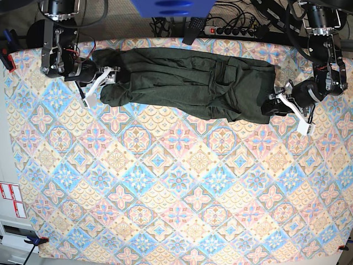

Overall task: Fold the T-shirt properly
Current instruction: 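Push the held strip end inward toward the left gripper with the right gripper, then fold the right gripper's end over onto the strip's middle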

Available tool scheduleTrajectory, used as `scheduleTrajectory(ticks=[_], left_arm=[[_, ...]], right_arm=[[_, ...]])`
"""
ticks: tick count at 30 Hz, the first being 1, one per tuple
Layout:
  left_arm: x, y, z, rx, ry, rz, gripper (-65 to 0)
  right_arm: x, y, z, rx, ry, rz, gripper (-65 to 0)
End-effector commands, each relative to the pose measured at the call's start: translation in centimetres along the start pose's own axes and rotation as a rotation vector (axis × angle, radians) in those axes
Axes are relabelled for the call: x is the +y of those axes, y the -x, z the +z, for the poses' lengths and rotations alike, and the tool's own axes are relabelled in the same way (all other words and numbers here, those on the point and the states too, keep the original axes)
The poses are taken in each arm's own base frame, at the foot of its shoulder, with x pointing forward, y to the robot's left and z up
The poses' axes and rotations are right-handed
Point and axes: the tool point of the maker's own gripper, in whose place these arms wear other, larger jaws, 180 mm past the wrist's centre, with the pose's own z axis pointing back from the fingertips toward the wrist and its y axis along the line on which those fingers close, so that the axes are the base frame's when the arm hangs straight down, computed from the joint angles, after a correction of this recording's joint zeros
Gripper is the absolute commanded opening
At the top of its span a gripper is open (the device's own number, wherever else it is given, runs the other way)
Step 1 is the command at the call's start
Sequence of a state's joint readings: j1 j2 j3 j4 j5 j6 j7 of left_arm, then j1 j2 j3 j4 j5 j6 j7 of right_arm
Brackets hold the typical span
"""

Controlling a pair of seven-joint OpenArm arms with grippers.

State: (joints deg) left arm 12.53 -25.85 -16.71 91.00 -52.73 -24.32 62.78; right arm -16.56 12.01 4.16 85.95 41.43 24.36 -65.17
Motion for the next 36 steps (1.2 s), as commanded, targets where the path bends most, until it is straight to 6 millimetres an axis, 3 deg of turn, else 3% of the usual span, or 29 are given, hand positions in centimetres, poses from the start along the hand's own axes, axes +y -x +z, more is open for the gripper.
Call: scheduleTrajectory(ticks=[1, 9, 15, 20, 27, 36], left_arm=[[-0.1, -1.5, 0.5, -0.040, 0.007, -0.024, -33.2], [-0.1, -1.5, 0.5, -0.040, 0.007, -0.024, -33.2], [-0.3, -1.9, 0.5, -0.051, 0.010, -0.027, -33.2], [-0.3, -2.2, 0.6, -0.057, 0.011, -0.027, -33.3], [-0.3, -2.3, 0.6, -0.059, 0.011, -0.028, -33.3], [-0.2, -2.3, 0.7, -0.062, 0.010, -0.026, -33.3]], right_arm=[[1.9, 1.9, -1.1, 0.064, -0.057, -0.015, -15.6], [2.8, 2.0, -1.7, 0.059, -0.081, -0.031, -17.0], [4.3, 2.1, -2.5, 0.050, -0.114, -0.050, -29.0], [4.3, 2.0, -2.5, 0.047, -0.114, -0.051, -37.6], [3.3, 1.4, -2.0, 0.012, -0.092, -0.074, -55.4], [0.8, -0.1, -0.5, -0.057, -0.040, -0.127, -56.4]])
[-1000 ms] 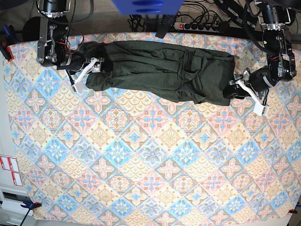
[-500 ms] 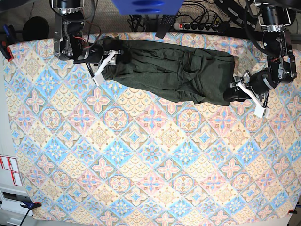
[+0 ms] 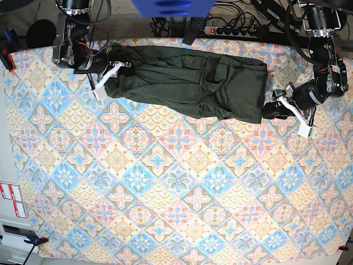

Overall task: Fold the T-shirt properly
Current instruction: 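Fold the right gripper's end over onto the strip's middle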

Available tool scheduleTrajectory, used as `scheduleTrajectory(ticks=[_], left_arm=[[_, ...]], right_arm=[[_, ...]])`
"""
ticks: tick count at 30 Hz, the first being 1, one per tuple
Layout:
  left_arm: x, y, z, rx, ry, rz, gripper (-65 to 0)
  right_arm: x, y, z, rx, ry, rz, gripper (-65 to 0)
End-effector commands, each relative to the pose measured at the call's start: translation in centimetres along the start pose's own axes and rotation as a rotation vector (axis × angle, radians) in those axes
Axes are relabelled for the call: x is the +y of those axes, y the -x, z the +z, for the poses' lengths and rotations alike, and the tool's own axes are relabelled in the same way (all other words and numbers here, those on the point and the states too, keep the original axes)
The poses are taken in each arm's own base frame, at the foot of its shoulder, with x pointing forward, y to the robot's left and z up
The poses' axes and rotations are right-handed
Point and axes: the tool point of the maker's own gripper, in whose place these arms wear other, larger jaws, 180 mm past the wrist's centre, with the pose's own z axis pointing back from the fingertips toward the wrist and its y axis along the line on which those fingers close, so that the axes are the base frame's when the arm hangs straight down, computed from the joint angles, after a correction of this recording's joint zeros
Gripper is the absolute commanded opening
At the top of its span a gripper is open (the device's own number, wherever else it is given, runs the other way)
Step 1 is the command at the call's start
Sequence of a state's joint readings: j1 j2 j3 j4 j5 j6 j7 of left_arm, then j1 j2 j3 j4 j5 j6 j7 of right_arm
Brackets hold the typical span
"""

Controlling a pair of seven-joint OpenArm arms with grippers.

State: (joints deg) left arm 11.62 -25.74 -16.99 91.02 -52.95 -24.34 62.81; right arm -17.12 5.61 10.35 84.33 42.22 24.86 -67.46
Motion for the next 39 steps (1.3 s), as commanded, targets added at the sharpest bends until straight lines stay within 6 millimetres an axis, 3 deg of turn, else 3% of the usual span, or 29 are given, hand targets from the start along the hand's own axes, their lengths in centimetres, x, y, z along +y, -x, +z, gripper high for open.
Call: scheduleTrajectory(ticks=[1, 4, 12, 17, 25, 28, 31, 39], left_arm=[[-0.2, -1.5, 0.7, -0.043, 0.007, -0.025, -33.3], [-0.2, -1.5, 0.7, -0.043, 0.007, -0.025, -33.3], [0.2, -1.8, 1.0, -0.050, -0.005, -0.026, -33.3], [1.8, -2.7, 2.4, -0.095, -0.048, 0.001, -33.3], [2.4, -2.1, 2.8, -0.079, -0.064, 0.000, -33.3], [2.7, -2.0, 3.0, -0.074, -0.073, -0.005, -33.3], [2.8, -2.1, 3.1, -0.075, -0.077, -0.005, -33.3], [5.4, -2.8, 4.9, -0.111, -0.172, 0.005, -33.3]], right_arm=[[-0.2, -2.1, 0.6, -0.048, 0.011, 0.024, -56.4], [0.5, -6.0, 0.8, -0.114, 0.001, 0.062, -56.4], [0.6, -10.1, 1.5, -0.169, 0.007, 0.106, -56.4], [0.0, -11.5, 1.5, -0.174, 0.012, 0.103, -56.4], [0.4, -11.8, 2.1, -0.177, 0.016, 0.132, -56.4], [2.1, -12.3, 2.1, -0.184, -0.001, 0.193, -56.4], [5.2, -12.2, 1.5, -0.164, -0.039, 0.298, -56.4], [10.9, -10.5, -0.3, -0.100, -0.131, 0.467, -56.2]])
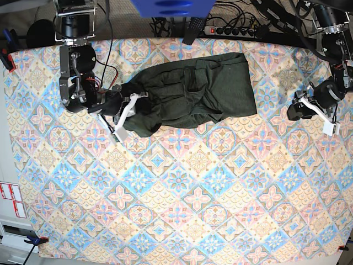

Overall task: Fold the T-shirt properly
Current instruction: 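Fold the right gripper's end over onto the strip's middle, then reach the right gripper across and fold the bunched shirt toward the left gripper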

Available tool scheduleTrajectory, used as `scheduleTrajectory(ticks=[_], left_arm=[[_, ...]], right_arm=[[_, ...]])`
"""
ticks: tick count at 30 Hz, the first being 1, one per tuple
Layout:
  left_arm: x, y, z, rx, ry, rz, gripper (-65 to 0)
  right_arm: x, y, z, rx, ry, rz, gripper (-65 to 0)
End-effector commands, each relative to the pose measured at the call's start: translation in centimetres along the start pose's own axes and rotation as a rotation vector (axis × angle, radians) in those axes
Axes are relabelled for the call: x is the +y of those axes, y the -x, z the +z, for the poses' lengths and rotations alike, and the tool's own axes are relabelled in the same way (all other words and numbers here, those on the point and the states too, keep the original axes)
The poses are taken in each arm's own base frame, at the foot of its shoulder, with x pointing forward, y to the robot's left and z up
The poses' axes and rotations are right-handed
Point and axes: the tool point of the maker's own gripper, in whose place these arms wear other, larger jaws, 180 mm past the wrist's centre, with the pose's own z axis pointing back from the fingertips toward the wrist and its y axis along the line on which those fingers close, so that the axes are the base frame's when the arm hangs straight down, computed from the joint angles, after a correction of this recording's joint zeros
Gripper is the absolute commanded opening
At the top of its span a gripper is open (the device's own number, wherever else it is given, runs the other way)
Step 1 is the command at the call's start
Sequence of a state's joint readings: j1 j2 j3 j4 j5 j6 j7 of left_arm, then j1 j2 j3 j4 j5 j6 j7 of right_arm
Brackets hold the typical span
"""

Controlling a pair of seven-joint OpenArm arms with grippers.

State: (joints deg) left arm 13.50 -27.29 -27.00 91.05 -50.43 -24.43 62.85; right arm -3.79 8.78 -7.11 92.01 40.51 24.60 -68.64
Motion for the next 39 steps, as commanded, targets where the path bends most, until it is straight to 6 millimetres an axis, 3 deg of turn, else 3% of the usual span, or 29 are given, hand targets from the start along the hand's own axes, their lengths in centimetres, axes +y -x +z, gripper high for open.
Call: scheduleTrajectory(ticks=[1, 8, 24, 32, 36, 39], left_arm=[[0.6, -1.3, 0.7, -0.033, -0.027, -0.031, -33.3], [1.2, -0.9, 0.7, -0.012, -0.059, -0.049, -33.3], [1.2, 0.2, 0.6, 0.017, -0.058, -0.047, -33.3], [-0.3, 1.3, -0.5, 0.037, -0.019, -0.038, -33.3], [-0.8, 1.7, -0.9, 0.043, -0.006, -0.033, -33.3], [-1.3, 2.1, -1.2, 0.042, 0.006, -0.017, -33.3]], right_arm=[[1.6, -2.2, 0.2, -0.064, -0.043, 0.039, -56.2], [6.5, -3.0, -1.2, -0.070, -0.138, 0.119, -56.0], [12.5, -5.8, -3.2, 0.022, -0.229, 0.427, -55.9], [15.5, -4.0, -5.4, 0.153, -0.273, 0.803, -55.9], [16.8, -2.9, -6.6, 0.197, -0.310, 0.815, -55.6], [17.1, -2.2, -7.0, 0.218, -0.321, 0.824, -50.8]])
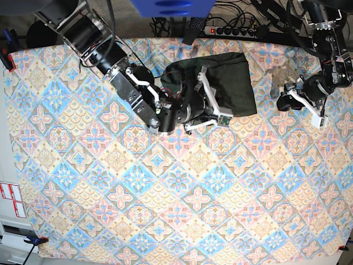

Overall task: Fold the T-shirt properly
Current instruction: 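Reach the right gripper across and fold the bunched shirt toward the left gripper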

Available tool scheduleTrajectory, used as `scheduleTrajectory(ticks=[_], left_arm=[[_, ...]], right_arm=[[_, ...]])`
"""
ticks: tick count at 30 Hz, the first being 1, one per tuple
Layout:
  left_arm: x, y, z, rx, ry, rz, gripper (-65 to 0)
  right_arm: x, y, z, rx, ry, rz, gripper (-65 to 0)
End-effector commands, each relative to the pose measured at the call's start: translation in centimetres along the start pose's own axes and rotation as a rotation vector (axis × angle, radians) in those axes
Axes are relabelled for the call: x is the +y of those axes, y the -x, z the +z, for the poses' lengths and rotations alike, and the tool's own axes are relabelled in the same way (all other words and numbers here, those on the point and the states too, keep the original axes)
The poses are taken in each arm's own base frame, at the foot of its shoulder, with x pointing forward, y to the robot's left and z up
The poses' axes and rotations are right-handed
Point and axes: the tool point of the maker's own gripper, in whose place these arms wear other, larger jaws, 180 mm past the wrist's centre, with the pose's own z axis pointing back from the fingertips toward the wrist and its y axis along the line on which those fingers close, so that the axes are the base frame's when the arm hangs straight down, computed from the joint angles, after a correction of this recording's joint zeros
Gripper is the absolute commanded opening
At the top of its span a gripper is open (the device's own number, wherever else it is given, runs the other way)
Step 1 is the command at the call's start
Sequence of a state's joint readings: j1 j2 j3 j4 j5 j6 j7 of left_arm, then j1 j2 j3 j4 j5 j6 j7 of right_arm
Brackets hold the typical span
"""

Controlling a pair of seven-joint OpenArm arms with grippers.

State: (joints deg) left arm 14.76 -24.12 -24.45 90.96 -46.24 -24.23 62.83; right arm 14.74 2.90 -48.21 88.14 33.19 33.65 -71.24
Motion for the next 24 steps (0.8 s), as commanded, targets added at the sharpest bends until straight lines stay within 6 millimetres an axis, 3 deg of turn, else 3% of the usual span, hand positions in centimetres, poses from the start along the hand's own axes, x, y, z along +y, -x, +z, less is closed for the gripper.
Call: scheduleTrajectory(ticks=[1, 5, 9, 12, 17, 24], left_arm=[[-0.3, -1.1, 0.3, -0.035, 0.011, -0.014, -33.3], [-0.7, -0.9, 0.0, -0.028, 0.021, -0.017, -33.3], [-1.5, -0.4, -0.5, -0.007, 0.041, -0.030, -33.3], [-1.6, -0.3, -0.6, -0.004, 0.043, -0.031, -33.3], [-1.6, -0.3, -0.6, -0.004, 0.043, -0.031, -33.3], [-1.7, -0.4, -0.6, -0.006, 0.044, -0.032, -33.3]], right_arm=[[-0.2, -1.9, 0.7, -0.059, 0.002, 0.024, -48.5], [0.0, -1.9, 0.8, -0.051, 0.002, 0.033, -41.9], [-0.2, -2.8, 2.0, -0.088, 0.030, 0.061, -41.0], [-3.1, -0.6, 4.1, -0.061, 0.134, 0.041, -41.0], [-5.3, 3.9, 5.7, 0.013, 0.223, -0.022, -41.0], [-5.5, 6.1, 5.3, 0.074, 0.251, -0.038, -41.1]])
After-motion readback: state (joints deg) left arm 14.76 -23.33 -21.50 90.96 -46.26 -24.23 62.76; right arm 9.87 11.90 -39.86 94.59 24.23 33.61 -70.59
